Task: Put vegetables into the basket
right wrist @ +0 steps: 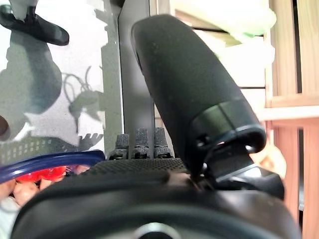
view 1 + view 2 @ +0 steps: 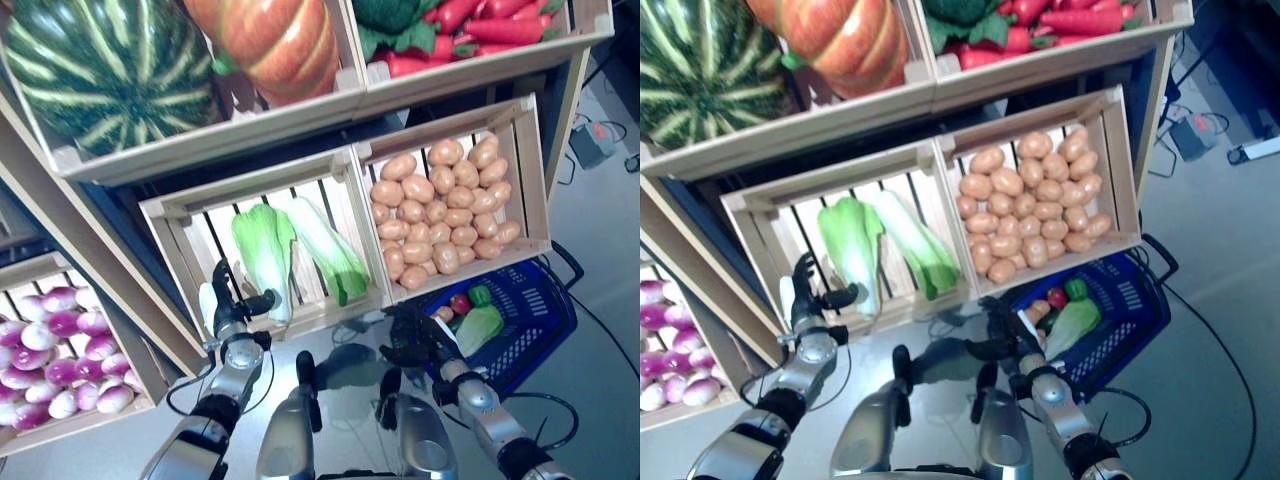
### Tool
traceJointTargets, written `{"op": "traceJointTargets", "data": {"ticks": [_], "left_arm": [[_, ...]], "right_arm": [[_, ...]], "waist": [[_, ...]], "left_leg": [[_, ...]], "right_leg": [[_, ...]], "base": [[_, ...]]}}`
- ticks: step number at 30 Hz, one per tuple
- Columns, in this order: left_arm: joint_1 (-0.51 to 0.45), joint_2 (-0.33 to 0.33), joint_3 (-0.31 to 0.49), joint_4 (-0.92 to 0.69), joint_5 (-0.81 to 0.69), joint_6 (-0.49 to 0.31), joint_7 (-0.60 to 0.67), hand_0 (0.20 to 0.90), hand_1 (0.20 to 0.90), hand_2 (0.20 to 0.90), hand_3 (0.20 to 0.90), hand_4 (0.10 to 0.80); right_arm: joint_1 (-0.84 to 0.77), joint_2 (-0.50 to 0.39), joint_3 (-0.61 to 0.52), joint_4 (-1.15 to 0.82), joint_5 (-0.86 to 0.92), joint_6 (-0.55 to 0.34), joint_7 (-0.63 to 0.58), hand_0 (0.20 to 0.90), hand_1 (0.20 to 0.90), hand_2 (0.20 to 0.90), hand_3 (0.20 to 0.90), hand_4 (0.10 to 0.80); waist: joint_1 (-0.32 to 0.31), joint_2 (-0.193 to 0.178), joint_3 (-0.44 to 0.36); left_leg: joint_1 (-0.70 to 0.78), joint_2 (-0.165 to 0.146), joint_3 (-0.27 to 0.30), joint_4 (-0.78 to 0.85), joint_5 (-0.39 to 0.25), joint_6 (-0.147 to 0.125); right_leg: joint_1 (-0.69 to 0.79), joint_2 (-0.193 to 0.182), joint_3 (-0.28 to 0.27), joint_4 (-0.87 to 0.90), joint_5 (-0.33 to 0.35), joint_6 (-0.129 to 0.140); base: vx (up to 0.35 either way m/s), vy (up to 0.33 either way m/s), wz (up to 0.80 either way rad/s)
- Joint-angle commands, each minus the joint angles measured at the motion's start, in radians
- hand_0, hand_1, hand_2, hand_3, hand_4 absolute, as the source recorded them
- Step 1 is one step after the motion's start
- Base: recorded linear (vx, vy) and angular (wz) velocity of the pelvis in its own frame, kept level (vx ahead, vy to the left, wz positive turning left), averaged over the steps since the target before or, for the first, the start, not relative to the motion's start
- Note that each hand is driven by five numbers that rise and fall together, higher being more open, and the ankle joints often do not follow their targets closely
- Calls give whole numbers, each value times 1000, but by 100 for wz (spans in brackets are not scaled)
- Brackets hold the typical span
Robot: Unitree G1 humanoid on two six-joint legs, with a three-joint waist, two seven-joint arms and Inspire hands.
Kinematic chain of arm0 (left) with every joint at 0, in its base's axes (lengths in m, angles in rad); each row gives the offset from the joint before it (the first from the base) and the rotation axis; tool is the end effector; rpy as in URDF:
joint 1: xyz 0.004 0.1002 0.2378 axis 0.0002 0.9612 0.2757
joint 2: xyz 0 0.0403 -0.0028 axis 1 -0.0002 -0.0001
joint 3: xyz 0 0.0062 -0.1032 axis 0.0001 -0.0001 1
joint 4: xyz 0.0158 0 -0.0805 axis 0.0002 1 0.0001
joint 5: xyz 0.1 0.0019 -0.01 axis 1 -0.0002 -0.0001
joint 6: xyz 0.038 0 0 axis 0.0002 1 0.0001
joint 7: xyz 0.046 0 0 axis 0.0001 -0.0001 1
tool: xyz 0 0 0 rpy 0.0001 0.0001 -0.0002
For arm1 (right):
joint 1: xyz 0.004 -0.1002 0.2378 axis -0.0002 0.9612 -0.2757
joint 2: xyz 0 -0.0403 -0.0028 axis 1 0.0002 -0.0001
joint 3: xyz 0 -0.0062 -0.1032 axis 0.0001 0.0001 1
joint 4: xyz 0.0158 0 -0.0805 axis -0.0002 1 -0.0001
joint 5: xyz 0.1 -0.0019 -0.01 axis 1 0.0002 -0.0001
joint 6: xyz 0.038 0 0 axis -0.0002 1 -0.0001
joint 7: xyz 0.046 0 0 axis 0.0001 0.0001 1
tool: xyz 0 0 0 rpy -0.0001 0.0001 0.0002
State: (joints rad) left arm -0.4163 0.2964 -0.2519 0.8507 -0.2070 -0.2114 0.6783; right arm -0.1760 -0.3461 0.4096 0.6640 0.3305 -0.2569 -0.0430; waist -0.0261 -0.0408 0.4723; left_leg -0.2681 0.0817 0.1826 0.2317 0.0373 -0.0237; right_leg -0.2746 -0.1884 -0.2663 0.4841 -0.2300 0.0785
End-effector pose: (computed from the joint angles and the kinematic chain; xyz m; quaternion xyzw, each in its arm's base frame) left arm 0.2612 0.1888 -0.0004 0.1476 0.0843 0.2766 0.9458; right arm 0.2055 -0.1829 -0.0308 -0.0795 0.1578 0.0810 0.9809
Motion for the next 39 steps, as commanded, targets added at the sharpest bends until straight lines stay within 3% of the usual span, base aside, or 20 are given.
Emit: {"op": "traceJointTargets", "data": {"ticks": [1,9,18,26,32,39], "left_arm": [[-39,49,32,-11,-16,-72,44,900,900,900,900,800],[-94,51,71,2,-120,-84,29,900,900,900,900,800],[-192,59,119,102,-272,23,3,900,900,900,900,800],[-333,130,110,223,-378,127,-58,900,900,900,900,800],[-422,176,132,280,-484,127,-78,900,900,900,900,800],[-512,209,97,272,-511,142,-44,900,900,900,900,800]], "right_arm": [[3,-25,33,-86,59,-104,-42,900,900,900,900,800],[-32,-35,24,-96,59,-80,-88,900,900,900,900,800],[-83,-26,34,-120,58,-24,-128,900,900,900,900,800],[-123,-35,46,-144,93,16,-199,900,900,900,900,800],[-126,-62,53,-168,97,16,-222,900,900,900,900,800],[-157,-73,54,-164,107,1,-243,900,900,900,900,800]], "waist": [[-35,-5,-13],[-45,-12,14],[-60,-31,34],[-88,-42,47],[-121,-35,48],[-132,-32,48]], "left_leg": [[-70,6,32,294,-227,-18],[-189,24,30,452,-287,-1],[-256,38,46,524,-338,8],[-330,64,61,592,-370,17],[-422,84,78,655,-397,24],[-523,92,74,721,-422,28]], "right_leg": [[-31,57,10,28,-20,-91],[-156,33,33,185,-65,-91],[-253,17,60,284,-86,-75],[-347,28,89,347,-95,-75],[-461,33,115,418,-112,-80],[-571,30,123,494,-130,-83]], "base": [[-43,16,-6],[-36,53,-7],[-9,22,-5],[6,2,-4],[-7,47,-9],[-43,13,-6]]}}
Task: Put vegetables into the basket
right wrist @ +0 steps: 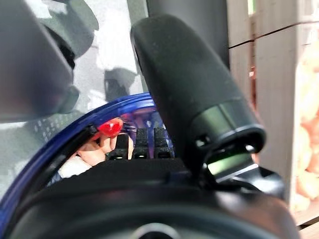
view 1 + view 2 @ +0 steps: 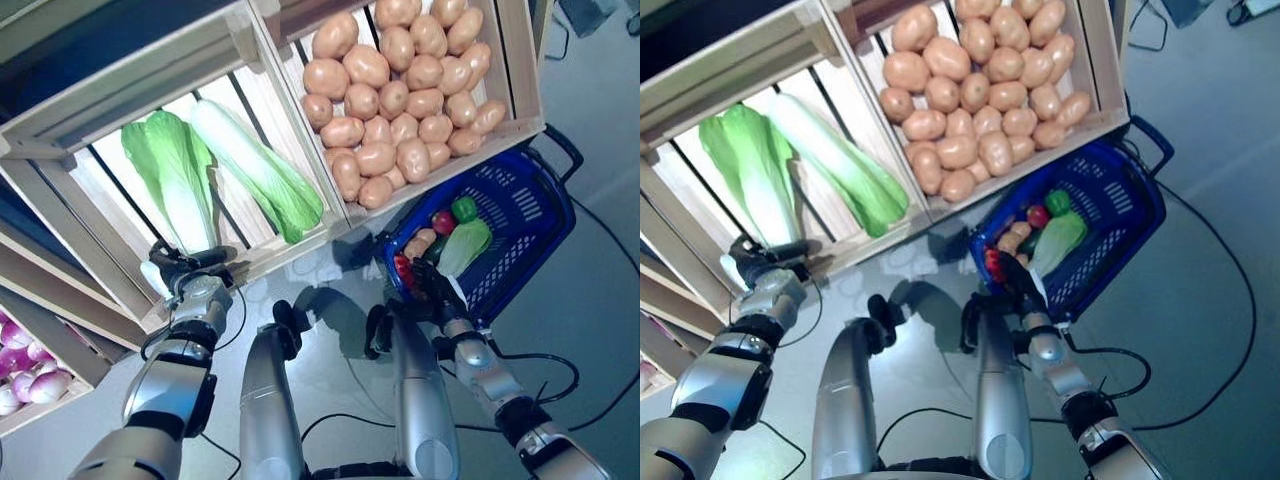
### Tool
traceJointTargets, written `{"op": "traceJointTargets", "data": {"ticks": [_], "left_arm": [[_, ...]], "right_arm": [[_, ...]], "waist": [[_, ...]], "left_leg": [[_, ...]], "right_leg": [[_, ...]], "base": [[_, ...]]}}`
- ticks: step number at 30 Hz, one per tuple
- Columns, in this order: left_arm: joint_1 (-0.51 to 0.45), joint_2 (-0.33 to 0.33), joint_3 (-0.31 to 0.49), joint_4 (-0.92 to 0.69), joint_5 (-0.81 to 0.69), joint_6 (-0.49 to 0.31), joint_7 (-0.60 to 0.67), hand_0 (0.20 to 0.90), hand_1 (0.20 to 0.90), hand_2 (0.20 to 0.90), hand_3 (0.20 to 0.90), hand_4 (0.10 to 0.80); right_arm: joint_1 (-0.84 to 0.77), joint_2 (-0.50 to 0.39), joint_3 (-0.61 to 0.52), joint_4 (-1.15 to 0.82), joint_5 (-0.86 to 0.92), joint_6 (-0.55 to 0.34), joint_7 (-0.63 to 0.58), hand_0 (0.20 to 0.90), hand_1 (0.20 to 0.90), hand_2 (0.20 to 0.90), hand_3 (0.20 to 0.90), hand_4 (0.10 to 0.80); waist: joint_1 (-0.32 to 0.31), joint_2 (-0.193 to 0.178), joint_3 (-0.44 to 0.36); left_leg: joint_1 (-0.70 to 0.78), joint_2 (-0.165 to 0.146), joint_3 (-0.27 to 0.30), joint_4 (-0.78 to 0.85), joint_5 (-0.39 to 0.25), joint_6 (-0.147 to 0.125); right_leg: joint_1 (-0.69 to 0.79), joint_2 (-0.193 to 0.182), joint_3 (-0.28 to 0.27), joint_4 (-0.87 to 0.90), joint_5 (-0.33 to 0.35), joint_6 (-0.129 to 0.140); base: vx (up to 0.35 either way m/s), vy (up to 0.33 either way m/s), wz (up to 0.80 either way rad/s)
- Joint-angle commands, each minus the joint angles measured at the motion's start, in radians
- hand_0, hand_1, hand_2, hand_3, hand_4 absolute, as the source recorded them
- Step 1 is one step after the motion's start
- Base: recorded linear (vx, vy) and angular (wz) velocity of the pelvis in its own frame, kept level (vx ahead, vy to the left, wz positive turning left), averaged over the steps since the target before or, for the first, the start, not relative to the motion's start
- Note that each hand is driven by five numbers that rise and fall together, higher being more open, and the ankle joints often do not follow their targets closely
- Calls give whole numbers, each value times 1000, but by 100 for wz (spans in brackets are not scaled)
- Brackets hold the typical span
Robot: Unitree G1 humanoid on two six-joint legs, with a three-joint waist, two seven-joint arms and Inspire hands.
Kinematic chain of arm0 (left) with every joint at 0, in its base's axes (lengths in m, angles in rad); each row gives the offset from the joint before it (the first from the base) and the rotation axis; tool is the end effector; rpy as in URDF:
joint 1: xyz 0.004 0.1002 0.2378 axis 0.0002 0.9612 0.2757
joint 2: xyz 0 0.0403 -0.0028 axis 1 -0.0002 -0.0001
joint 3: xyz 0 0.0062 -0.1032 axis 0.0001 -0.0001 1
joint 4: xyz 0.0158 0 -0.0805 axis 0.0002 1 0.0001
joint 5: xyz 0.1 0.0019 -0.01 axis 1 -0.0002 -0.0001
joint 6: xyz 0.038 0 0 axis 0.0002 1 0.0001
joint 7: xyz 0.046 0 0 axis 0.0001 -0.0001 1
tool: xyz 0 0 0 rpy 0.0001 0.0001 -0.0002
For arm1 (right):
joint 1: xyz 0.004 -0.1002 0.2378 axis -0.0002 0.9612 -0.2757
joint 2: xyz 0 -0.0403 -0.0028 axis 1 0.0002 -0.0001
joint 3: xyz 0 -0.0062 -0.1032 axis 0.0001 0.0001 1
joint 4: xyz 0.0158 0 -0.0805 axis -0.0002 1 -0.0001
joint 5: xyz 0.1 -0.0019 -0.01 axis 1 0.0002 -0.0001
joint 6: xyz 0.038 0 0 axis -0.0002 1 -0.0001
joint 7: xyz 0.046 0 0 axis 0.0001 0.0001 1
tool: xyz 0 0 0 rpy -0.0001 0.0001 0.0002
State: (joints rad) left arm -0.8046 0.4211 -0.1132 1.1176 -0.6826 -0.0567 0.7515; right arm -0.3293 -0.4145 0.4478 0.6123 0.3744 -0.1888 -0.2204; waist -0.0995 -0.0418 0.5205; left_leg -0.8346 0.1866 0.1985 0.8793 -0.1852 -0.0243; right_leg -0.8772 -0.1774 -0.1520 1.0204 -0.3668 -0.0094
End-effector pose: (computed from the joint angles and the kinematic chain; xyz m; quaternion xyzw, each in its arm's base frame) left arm 0.3272 0.2359 0.0817 -0.0642 0.1344 0.4536 0.8787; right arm 0.2467 -0.1841 0.0075 -0.1135 0.0938 0.0114 0.9890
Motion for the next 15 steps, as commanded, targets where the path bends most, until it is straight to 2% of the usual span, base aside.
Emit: {"op": "traceJointTargets", "data": {"ticks": [1,5,6,7,10,15], "left_arm": [[-140,90,-47,1,-33,-19,-106,900,900,900,900,800],[-157,109,-50,-8,-32,-55,-150,900,900,900,900,800],[-160,116,-55,-16,-35,-65,-180,726,726,726,726,684],[-159,123,-57,-35,-26,-83,-187,300,300,300,300,400],[-148,144,-57,-75,-17,-106,-200,300,300,300,300,400],[-132,174,-47,-98,19,-102,-205,300,300,300,300,400]], "right_arm": [[-12,-6,13,-104,69,-72,-66,900,900,900,900,800],[-22,-8,14,-86,72,-84,-57,900,900,900,900,800],[-21,-9,13,-84,71,-86,-54,900,900,900,900,800],[-18,-14,10,-82,73,-89,-49,900,900,900,900,800],[-4,-21,1,-78,69,-95,-37,900,900,900,900,800],[25,-23,-6,-65,56,-105,-8,900,900,900,900,800]], "waist": [[-58,-30,0],[-57,-30,0],[-57,-30,0],[-56,-28,0],[-55,-23,0],[-57,-18,0]], "left_leg": [[30,-15,55,86,-206,29],[34,-15,54,90,-214,28],[40,-14,55,89,-214,28],[51,-14,58,84,-215,28],[82,-12,65,71,-215,29],[187,-17,75,9,-204,23]], "right_leg": [[17,20,10,-28,1,4],[17,21,11,-19,-7,4],[22,22,12,-21,-7,5],[32,23,12,-27,-7,5],[58,23,13,-36,-7,5],[158,23,10,-91,-3,10]], "base": [[-49,5,2],[-18,-2,3],[-14,-5,6],[-8,-2,7],[-4,-1,-6],[1,-6,-1]]}}
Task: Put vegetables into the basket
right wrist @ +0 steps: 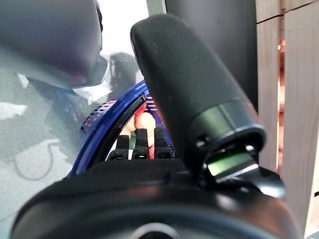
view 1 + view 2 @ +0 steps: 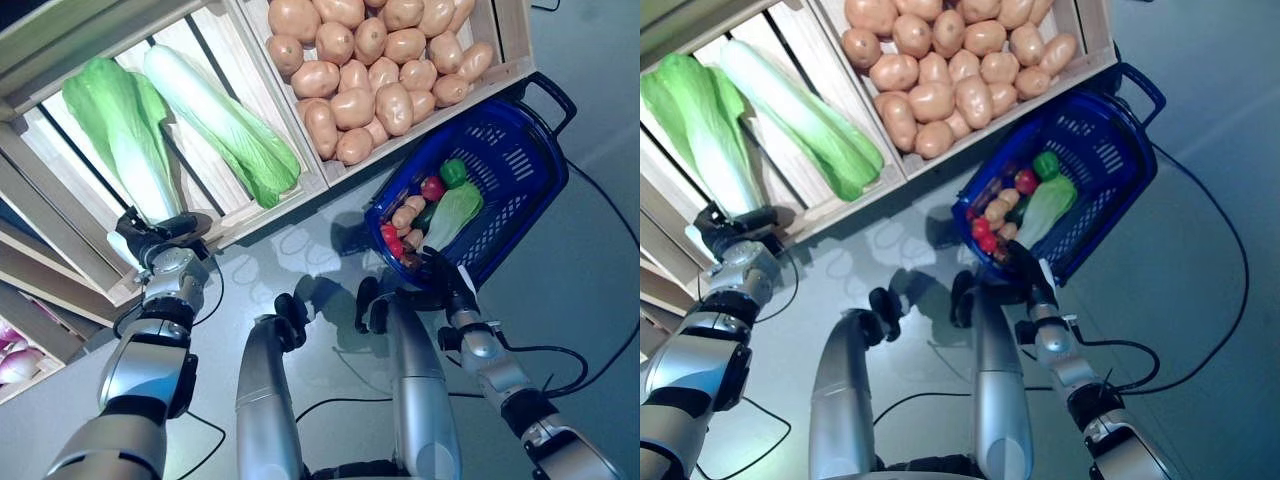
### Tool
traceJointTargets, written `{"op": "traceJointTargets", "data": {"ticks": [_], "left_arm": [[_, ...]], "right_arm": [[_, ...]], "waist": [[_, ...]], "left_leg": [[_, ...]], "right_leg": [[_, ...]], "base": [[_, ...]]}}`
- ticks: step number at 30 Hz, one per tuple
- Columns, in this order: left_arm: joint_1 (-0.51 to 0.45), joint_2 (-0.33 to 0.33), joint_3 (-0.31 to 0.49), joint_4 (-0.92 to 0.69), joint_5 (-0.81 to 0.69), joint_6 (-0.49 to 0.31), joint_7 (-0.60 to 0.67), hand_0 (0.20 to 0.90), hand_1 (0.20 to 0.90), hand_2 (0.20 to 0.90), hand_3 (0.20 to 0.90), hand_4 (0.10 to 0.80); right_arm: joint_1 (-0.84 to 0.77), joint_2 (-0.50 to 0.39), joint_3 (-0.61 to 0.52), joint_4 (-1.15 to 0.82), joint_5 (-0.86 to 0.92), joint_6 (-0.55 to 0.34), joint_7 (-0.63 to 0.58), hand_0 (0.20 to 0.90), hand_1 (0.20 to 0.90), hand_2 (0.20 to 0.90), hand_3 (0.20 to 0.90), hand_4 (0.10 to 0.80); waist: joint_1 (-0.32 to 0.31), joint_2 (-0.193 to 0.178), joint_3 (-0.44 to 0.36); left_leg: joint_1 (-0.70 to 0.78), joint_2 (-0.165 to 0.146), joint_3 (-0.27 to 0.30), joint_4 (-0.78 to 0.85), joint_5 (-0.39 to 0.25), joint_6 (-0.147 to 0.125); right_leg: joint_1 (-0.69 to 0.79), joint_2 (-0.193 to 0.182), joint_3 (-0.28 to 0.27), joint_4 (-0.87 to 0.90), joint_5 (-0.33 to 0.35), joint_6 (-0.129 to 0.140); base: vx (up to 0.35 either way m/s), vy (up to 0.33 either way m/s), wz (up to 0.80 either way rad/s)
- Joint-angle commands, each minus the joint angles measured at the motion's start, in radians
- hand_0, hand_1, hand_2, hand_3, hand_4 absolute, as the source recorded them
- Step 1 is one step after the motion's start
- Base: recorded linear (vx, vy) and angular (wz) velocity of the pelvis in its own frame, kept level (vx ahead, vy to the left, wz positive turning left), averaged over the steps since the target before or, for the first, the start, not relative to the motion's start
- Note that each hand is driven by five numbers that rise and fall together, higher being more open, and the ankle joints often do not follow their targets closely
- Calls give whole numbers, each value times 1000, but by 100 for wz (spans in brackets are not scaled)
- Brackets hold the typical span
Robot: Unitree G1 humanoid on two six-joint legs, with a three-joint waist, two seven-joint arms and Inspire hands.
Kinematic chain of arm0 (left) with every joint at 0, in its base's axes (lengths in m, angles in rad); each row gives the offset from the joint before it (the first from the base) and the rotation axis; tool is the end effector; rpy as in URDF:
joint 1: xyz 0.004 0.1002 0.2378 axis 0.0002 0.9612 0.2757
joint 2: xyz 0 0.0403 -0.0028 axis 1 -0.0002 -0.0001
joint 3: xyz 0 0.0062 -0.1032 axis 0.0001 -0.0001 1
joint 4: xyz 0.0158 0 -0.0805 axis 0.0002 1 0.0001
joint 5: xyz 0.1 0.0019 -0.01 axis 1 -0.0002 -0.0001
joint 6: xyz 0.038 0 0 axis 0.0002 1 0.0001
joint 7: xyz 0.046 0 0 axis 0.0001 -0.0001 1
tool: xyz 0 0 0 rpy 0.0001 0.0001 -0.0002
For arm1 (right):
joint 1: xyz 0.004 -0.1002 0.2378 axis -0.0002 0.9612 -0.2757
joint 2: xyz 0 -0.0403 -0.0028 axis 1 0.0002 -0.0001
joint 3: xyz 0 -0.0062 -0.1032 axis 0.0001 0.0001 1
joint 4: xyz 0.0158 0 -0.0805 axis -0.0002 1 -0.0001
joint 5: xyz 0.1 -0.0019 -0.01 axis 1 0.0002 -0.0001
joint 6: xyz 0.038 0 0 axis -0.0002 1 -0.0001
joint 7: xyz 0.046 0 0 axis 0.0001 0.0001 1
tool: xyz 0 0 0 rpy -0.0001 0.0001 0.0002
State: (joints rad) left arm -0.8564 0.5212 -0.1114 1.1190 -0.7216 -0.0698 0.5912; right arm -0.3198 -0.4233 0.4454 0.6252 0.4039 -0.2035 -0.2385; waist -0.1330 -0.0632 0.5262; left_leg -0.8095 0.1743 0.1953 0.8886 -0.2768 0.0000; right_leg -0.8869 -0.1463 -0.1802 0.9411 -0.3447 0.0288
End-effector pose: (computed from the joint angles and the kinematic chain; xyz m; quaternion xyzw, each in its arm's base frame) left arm 0.3313 0.2638 0.1122 -0.0816 0.0789 0.4118 0.9042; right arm 0.2441 -0.1891 0.0049 -0.1045 0.0982 -0.0079 0.9896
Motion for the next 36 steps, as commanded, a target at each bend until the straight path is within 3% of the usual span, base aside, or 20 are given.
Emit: {"op": "traceJointTargets", "data": {"ticks": [1,8,17,23,27,29,36], "left_arm": [[-80,77,-47,-100,62,-89,-49,300,300,300,300,400],[-27,98,-42,-107,74,-81,-111,300,300,300,300,400],[138,86,9,-190,96,-132,-140,300,300,300,300,400],[361,-45,81,-312,-33,-247,-205,300,300,300,300,400],[470,-118,73,-418,-35,-290,-298,300,300,300,300,400],[546,-166,53,-525,39,-320,-328,300,300,300,300,400],[686,-196,23,-838,148,-298,-441,300,300,300,300,400]], "right_arm": [[16,-14,-4,-77,25,-91,13,900,900,900,900,800],[43,-5,-9,-56,8,-90,26,900,900,900,900,800],[147,17,-38,-103,-19,-110,19,900,900,900,900,800],[227,61,-63,-158,-36,-147,6,900,900,900,900,800],[267,87,-94,-204,-21,-149,29,900,900,900,900,800],[295,104,-131,-253,-2,-155,66,900,900,900,900,800],[315,136,-189,-376,83,-124,230,900,900,900,900,800]], "waist": [[-22,3,-6],[-18,15,-21],[-6,33,-111],[24,49,-197],[37,63,-254],[47,72,-282],[82,76,-333]], "left_leg": [[158,-1,81,10,-114,2],[305,-12,94,-81,-90,4],[497,-48,93,-244,-41,9],[683,-97,72,-434,24,-4],[776,-117,60,-548,62,-10],[837,-130,49,-617,79,-10],[942,-156,23,-780,127,-11]], "right_leg": [[161,-9,41,-1,-26,-32],[295,-18,30,-74,-16,-30],[484,-39,1,-211,9,-19],[705,-24,-46,-425,57,-4],[826,-4,-67,-564,91,0],[899,12,-74,-645,111,3],[1018,46,-99,-813,173,16]], "base": [[0,0,0],[14,-9,-6],[69,-4,4],[140,-29,4],[154,-11,12],[201,4,11],[55,-24,11]]}}
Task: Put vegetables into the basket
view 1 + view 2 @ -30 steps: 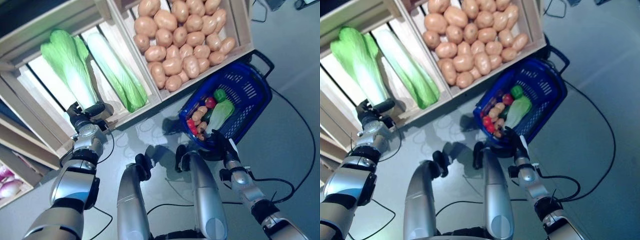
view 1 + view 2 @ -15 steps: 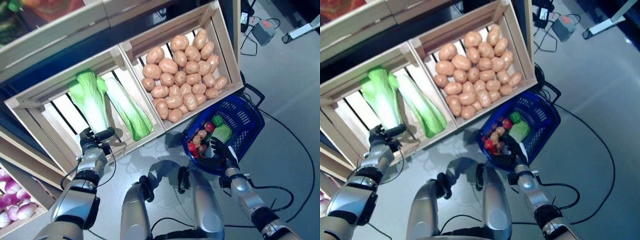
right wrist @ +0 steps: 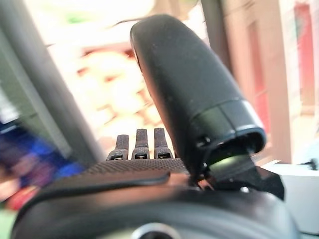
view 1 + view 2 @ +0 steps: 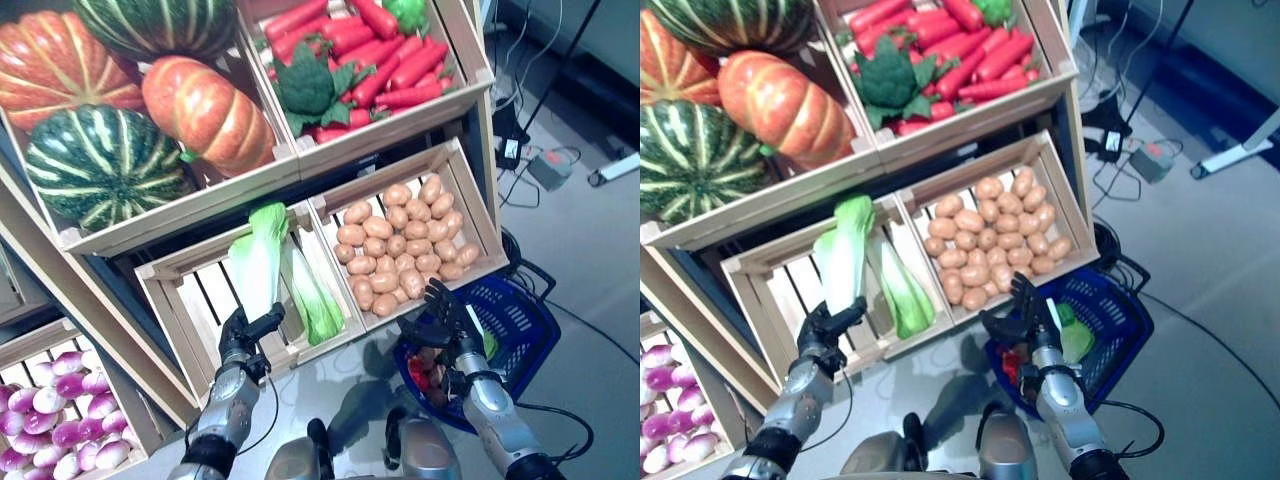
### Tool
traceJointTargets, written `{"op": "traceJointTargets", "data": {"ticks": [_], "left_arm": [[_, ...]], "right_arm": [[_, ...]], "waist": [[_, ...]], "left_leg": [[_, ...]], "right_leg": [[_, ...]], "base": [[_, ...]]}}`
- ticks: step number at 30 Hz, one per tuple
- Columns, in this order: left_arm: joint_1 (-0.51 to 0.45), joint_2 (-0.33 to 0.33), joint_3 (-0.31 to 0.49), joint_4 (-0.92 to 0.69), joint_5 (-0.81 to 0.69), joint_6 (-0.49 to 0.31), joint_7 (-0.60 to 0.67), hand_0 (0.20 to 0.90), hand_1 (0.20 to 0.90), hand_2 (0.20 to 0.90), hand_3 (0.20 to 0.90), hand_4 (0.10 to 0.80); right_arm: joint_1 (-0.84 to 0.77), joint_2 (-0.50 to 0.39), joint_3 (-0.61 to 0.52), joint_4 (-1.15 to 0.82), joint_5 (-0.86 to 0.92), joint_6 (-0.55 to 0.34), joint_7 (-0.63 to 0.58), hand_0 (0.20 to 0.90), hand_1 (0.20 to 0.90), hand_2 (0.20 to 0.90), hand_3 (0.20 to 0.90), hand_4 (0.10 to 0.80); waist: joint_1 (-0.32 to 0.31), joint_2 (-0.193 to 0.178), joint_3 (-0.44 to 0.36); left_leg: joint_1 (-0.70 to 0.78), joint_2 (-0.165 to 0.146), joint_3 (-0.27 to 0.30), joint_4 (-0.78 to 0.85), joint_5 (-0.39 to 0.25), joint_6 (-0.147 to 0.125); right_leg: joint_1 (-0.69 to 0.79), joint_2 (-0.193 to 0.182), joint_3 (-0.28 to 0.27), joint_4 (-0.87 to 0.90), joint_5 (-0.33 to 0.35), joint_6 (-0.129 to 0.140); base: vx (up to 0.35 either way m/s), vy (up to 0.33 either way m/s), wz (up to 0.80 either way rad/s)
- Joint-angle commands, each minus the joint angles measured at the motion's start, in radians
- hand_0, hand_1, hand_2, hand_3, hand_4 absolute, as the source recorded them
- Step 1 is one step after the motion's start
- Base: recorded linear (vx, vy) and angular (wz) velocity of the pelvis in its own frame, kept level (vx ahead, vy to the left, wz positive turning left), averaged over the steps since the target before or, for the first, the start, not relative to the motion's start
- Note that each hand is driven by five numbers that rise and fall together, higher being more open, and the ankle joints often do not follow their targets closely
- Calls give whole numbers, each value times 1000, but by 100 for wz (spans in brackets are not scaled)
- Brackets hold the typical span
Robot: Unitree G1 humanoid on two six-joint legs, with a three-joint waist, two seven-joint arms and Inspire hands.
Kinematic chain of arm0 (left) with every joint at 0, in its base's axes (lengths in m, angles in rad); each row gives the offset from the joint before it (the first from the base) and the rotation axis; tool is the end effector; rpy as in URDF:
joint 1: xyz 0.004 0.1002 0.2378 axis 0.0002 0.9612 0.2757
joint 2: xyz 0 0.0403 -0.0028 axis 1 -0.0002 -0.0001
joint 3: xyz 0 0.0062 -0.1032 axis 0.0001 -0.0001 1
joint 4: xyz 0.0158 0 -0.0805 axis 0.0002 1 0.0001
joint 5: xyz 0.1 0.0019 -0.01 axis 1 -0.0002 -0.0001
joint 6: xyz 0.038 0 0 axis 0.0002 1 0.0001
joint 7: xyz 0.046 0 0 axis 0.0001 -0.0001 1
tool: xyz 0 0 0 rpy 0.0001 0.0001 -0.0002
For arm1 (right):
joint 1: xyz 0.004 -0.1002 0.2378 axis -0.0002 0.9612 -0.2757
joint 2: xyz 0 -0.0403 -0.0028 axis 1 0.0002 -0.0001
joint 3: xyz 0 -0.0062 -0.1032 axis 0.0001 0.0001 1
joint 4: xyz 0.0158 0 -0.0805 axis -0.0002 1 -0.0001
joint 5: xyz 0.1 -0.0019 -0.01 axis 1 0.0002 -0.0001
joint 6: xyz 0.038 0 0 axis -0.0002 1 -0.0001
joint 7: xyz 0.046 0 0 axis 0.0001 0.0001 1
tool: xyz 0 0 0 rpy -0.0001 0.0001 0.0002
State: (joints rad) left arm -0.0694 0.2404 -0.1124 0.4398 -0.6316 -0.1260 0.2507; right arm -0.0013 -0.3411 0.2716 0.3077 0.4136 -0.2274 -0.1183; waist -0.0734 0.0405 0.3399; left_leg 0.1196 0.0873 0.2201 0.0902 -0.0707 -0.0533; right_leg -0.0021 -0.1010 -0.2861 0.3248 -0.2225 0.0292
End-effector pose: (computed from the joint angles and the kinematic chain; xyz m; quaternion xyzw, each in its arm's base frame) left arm 0.2021 0.1920 -0.0135 -0.1569 0.1499 0.1598 0.9630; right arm 0.1889 -0.1839 -0.0035 0.0177 0.0787 0.0077 0.9967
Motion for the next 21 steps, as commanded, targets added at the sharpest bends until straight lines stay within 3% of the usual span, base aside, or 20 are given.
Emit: {"op": "traceJointTargets", "data": {"ticks": [1,5,9,15,21], "left_arm": [[-93,87,19,-187,69,-234,-107,300,300,300,300,400],[-65,104,-13,-300,132,-219,-154,300,300,300,300,400],[-72,128,-47,-352,184,-208,-198,300,300,300,300,400],[-140,158,-125,-376,290,-201,-220,300,300,300,300,400],[-152,176,-142,-384,337,-218,-233,300,300,300,300,400]], "right_arm": [[-6,55,-18,-70,91,-97,118,900,900,900,900,800],[-25,91,-26,-119,224,-110,186,900,900,900,900,800],[-39,119,-17,-138,395,-47,289,900,900,900,900,800],[-86,131,4,-118,501,-19,332,900,900,900,900,800],[-85,156,-1,-116,646,59,366,900,900,900,900,800]], "waist": [[26,-29,-151],[43,-31,-175],[53,-33,-192],[60,-36,-219],[57,-39,-235]], "left_leg": [[23,-71,-4,0,-75,43],[62,-77,-4,-68,-59,44],[94,-81,2,-128,-43,44],[114,-83,12,-177,-30,39],[120,-80,24,-177,-35,43]], "right_leg": [[145,4,4,-216,59,17],[184,17,-9,-291,95,24],[209,29,-18,-341,118,28],[232,44,-23,-412,152,35],[236,50,-19,-412,153,34]], "base": [[27,-47,9],[14,-29,3],[0,-33,6],[-10,-27,5],[12,-5,-3]]}}
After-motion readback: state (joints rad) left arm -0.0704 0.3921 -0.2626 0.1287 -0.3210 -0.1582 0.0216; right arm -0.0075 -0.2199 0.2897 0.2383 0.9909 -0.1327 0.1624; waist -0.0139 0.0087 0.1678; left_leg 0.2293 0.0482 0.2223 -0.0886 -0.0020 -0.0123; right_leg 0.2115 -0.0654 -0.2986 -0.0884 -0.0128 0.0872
